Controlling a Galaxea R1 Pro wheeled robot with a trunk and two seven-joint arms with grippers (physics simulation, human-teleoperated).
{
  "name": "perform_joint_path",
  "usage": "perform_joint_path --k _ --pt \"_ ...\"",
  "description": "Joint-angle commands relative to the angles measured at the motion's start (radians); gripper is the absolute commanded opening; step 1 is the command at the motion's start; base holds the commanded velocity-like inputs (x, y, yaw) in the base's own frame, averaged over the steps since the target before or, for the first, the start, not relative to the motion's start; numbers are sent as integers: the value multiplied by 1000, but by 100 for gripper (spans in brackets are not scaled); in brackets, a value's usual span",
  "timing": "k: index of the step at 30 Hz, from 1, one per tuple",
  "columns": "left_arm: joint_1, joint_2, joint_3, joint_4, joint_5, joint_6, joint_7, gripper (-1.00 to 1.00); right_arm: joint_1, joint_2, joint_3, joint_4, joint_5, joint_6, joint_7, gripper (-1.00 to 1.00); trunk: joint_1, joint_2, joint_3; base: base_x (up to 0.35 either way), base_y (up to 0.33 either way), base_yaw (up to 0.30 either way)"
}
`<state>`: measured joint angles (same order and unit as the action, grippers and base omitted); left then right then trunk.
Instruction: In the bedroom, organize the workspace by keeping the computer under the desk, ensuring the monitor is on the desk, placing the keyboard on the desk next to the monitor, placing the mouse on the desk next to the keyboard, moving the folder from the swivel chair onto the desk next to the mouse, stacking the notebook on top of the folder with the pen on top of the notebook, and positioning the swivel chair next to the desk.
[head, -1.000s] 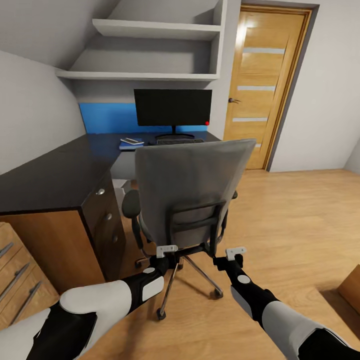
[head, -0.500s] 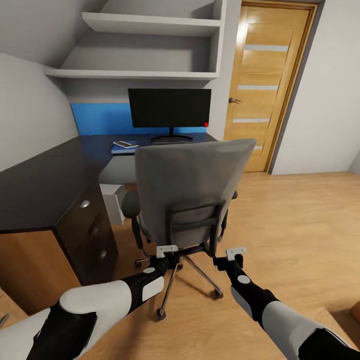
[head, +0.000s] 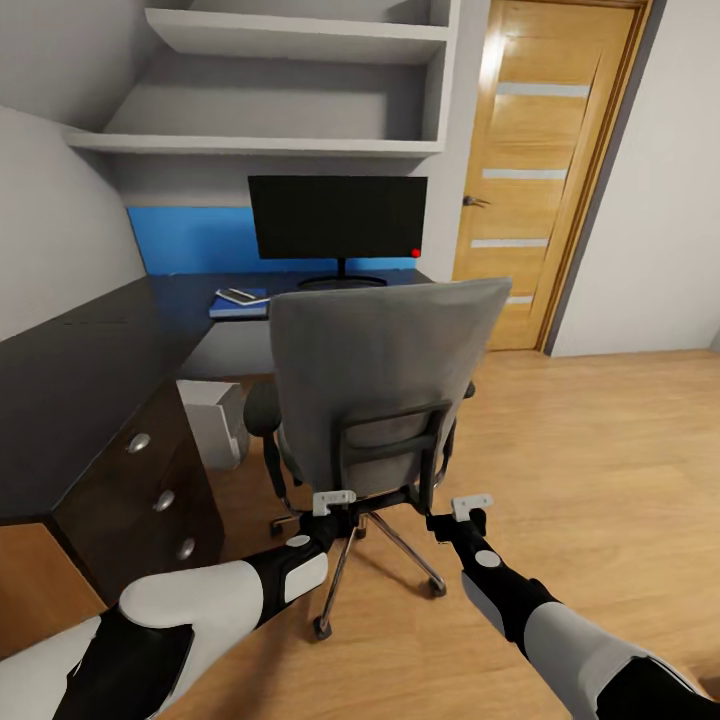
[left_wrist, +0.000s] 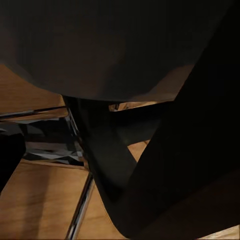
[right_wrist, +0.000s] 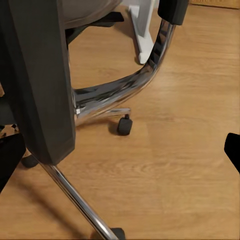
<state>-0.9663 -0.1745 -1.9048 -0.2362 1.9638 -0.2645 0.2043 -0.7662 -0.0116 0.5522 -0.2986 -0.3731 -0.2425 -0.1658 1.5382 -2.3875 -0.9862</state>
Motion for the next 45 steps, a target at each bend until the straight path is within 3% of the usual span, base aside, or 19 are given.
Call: perform_joint_path --k 1,26,37,45 --pt "-2 0 -7 -2 1 -5 7 100 -1 -1 8 -1 -7 -3 -5 100 0 0 -1 327 0 0" --pt "-2 0 -7 -2 1 -5 7 100 -1 -1 9 16 -6 -3 -5 100 0 0 -1 327 1 0" --pt "-2 1 -7 -2 1 -3 8 100 -1 1 10 15 -7 -4 -6 100 0 0 -1 309 163 0" --pt "-2 3 -7 -2 1 -2 9 100 -1 40 5 18 -4 -5 -8 100 0 0 -1 171 25 107"
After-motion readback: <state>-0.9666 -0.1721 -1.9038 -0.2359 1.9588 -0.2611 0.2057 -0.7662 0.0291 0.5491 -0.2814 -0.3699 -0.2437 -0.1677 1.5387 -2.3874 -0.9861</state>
